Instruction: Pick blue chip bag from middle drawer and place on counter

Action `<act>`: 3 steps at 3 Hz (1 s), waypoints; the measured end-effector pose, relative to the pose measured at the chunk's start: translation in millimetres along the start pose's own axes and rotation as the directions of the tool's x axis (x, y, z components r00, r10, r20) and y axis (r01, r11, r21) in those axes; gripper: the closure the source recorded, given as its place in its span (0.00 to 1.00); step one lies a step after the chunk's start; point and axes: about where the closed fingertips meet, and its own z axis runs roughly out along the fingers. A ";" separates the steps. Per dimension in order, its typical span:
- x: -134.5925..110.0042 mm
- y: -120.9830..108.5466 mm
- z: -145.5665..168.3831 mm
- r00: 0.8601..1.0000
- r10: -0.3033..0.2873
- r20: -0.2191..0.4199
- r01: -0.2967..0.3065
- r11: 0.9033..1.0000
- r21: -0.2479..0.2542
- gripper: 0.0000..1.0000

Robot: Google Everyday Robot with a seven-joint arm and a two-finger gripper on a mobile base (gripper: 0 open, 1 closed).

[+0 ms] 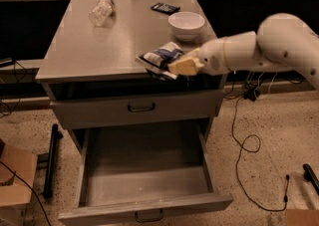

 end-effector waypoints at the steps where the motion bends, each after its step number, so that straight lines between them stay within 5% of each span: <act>1: -39.8 -20.6 31.3 0.997 -0.069 0.019 0.069 0.997 -0.037 1.00; 2: -72.2 -31.1 66.1 0.992 -0.121 0.042 0.125 0.988 -0.095 1.00; 3: -94.6 -35.8 93.5 0.986 -0.153 0.066 0.161 0.977 -0.139 0.85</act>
Offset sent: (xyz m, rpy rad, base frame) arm 0.1198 0.0977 0.0453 0.0332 -0.1262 0.2235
